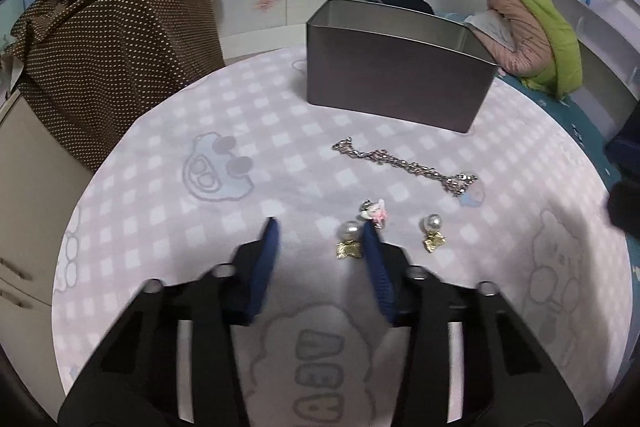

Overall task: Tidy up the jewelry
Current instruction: 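Grasp a gold bow charm with the left gripper while the right grasps a pearl charm, then carry both charms into the grey box and open both grippers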

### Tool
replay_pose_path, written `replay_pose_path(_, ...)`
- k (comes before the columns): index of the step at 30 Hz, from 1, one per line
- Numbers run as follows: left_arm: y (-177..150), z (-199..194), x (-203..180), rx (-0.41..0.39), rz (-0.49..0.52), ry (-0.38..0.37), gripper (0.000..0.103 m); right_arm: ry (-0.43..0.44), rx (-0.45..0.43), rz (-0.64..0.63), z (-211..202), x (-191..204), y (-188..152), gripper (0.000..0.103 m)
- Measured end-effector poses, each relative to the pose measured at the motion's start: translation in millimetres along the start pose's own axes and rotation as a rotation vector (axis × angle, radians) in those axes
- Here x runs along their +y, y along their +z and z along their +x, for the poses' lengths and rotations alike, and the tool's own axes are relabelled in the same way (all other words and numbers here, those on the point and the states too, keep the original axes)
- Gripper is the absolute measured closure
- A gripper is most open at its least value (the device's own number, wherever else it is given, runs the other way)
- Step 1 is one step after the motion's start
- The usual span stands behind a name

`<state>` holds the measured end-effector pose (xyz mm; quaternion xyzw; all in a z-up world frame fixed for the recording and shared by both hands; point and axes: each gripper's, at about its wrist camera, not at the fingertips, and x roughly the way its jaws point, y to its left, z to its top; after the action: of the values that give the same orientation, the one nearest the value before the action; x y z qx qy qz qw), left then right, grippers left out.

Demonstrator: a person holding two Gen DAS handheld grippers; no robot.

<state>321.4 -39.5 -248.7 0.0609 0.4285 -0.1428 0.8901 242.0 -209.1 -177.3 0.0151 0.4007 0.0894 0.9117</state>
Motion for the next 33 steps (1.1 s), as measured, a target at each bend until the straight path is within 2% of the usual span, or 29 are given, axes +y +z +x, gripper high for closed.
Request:
replay_pose_path(1, 0, -1, 1, 0.003, -0.008, -0.017, 0.085, 0.004, 0.013, -0.008, 6, 2, -1, 0.007)
replay_pose_path(2, 0, -2, 3, 0.007, -0.020, -0.033, 0.091, 0.010, 0.026, -0.017, 12, 5, -1, 0.007)
replay_pose_path(4, -1, -4, 8, 0.008, -0.045, -0.056, 0.091, 0.027, 0.052, -0.035, 25, 12, -1, 0.007)
replay_pose_path(9, -6, -21, 21, -0.022, -0.089, -0.028, 0.091, 0.065, 0.083, -0.064, 51, 30, -3, 0.011)
replay_pose_path(12, -9, -36, 28, -0.045, -0.107, -0.012, 0.091, 0.082, 0.105, -0.085, 63, 41, -4, 0.028)
replay_pose_path(14, -11, -45, 31, -0.056, -0.114, -0.006, 0.091, 0.095, 0.122, -0.095, 72, 47, -4, 0.051)
replay_pose_path(16, -13, -52, 35, -0.064, -0.120, -0.002, 0.091, 0.101, 0.126, -0.105, 77, 51, -5, 0.059)
replay_pose_path(18, -14, -58, 38, -0.072, -0.126, -0.001, 0.091, 0.095, 0.114, -0.125, 79, 55, -5, 0.061)
replay_pose_path(23, -16, -63, 40, -0.078, -0.134, -0.002, 0.091, 0.083, 0.093, -0.172, 81, 63, -5, 0.087)
replay_pose_path(25, -17, -63, 41, -0.078, -0.139, -0.005, 0.091, 0.077, 0.084, -0.183, 80, 63, -7, 0.093)
replay_pose_path(33, -16, -67, 38, -0.088, -0.140, -0.013, 0.091, 0.121, 0.064, -0.135, 69, 50, -9, 0.093)
